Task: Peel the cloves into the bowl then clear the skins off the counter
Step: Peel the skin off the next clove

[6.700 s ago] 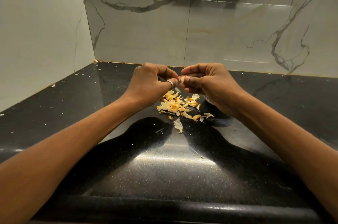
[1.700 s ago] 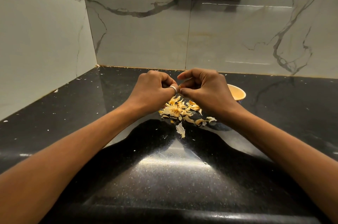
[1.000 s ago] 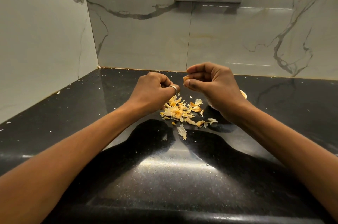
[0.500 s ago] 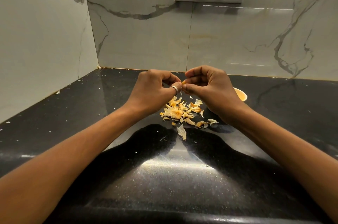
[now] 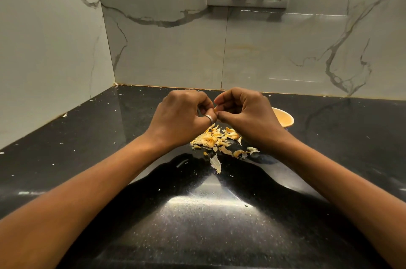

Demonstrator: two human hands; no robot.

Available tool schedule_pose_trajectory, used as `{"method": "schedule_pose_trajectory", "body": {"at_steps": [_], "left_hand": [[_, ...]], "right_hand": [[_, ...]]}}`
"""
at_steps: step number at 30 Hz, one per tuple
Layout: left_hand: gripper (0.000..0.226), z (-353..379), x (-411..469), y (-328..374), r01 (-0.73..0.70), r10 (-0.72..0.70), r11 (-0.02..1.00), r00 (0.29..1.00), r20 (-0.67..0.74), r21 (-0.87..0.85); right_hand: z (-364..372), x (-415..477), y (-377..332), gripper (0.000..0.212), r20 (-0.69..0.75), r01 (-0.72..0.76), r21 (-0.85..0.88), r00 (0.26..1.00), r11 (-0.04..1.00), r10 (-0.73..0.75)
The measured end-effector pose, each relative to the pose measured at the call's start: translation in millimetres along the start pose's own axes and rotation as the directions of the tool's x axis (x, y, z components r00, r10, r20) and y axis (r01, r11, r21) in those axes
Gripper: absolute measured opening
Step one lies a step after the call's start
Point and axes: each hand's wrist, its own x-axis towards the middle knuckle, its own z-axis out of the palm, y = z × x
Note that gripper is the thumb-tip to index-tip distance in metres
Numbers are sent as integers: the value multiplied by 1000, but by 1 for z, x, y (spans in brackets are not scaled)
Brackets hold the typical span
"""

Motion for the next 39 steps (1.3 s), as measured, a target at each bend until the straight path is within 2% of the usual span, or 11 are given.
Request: {"method": "schedule_pose_trajectory", "body": {"at_steps": [9,19,23,29,35,39], "left_hand": [[26,2,1,-1,33,-34,998,999,-3,-44],[7,3,0,-6,72,-75,996,996,-42,-57],[15,3,1,-5,89,-91,995,996,-27,-53],[17,3,0,-4,99,-99,994,995,0,-53],[12,1,0,-4,100,-100,994,995,11,-42],[24,-2,-1,-2,99,-99,994,995,4,-55]], "right_hand": [[1,1,0,22,28,-25,24,999,999,24],[-1,11,-2,23,141,-144,153,982,978,122],[-4,10,0,26,180,-176,194,973,965,142],[-4,7,2,23,180,-278,376,958,884,224],[-6,3,-2,17,159,-278,405,960,871,233],[-10,1,-3,16,126,-279,447,960,850,249]]}}
